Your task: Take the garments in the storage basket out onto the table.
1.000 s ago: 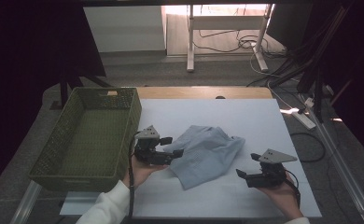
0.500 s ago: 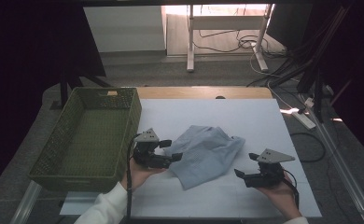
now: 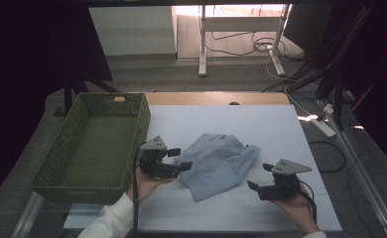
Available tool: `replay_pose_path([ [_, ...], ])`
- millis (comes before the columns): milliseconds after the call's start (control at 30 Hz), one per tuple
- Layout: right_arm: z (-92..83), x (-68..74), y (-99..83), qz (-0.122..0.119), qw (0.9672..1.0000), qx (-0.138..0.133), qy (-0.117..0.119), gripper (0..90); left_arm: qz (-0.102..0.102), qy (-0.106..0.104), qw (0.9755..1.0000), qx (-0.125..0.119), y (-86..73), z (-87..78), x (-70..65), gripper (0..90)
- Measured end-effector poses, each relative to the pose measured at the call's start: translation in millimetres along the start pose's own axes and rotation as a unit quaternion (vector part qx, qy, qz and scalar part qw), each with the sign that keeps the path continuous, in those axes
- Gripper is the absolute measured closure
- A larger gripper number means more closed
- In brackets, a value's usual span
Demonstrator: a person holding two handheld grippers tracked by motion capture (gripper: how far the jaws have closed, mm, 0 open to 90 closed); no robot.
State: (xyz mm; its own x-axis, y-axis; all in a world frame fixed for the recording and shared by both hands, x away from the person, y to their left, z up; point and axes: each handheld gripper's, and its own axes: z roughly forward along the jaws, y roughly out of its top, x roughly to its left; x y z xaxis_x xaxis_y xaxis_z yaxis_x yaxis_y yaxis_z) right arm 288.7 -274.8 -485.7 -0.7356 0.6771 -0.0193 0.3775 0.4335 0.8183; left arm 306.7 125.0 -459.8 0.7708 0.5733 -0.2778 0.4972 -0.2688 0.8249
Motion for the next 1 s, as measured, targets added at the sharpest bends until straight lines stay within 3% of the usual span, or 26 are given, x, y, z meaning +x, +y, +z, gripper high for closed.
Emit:
replay_pose_path([
  [567,-2.1,2.6,2.3,-0.003,1.0,-0.007,0.001,15.0,0.001,-0.004,1.0,-0.004,1.5,1.5,-2.9,27.3],
  [1000,7.8,21.5,16.8,-0.026,0.9991,-0.005,0.034,15.6,-0.008,0.004,0.9999,-0.01,-0.9,-2.8,0.0,27.4],
])
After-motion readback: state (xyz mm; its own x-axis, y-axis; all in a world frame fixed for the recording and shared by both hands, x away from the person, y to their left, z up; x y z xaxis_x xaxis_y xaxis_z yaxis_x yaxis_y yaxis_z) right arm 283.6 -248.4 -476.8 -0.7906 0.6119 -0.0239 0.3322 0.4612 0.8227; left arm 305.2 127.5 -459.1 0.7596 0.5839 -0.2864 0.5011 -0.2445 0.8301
